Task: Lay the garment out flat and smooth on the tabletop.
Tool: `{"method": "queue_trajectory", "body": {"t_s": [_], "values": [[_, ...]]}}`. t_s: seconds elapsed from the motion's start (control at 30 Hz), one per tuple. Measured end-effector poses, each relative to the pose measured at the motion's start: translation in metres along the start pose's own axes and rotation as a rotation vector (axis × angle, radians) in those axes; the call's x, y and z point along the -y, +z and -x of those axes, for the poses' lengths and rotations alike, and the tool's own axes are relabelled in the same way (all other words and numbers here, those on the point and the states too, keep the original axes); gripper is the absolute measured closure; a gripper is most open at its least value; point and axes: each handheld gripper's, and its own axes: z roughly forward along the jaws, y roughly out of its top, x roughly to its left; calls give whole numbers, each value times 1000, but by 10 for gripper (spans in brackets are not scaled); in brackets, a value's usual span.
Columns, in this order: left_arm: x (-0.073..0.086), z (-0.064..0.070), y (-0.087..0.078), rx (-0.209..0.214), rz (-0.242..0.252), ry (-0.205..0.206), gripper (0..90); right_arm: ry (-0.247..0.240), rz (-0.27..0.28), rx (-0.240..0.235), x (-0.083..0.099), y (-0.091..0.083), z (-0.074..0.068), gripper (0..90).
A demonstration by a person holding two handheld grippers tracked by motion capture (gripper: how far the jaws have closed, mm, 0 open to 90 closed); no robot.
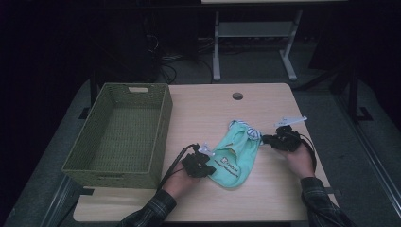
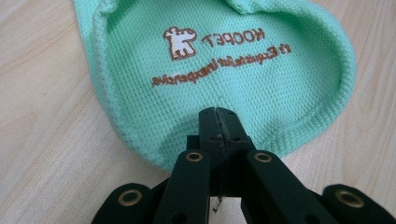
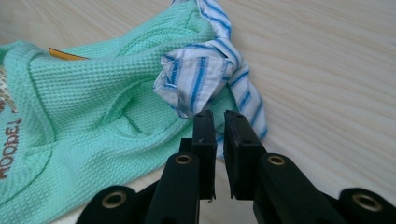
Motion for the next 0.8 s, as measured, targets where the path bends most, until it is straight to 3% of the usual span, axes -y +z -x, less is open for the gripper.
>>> {"method": "queue_trajectory", "body": {"t_s": [0.37, 0.47, 0.6, 0.7, 0.8], "values": [[0, -1, 0, 2, 3, 2, 894, -21, -4, 3, -16, 17, -5, 757], [0, 0, 0, 1, 2, 3, 894, -23, -29, 18, -14, 24, -4, 755], [0, -1, -1, 3, -5, 10, 894, -22, -18, 20, -7, 26, -2, 747], [0, 1, 0, 0, 8, -6, 894, -14, -25, 25, -4, 24, -3, 745], [0, 0, 0, 1, 1, -1, 894, -31, -48, 38, 0, 26, -3, 797]]}}
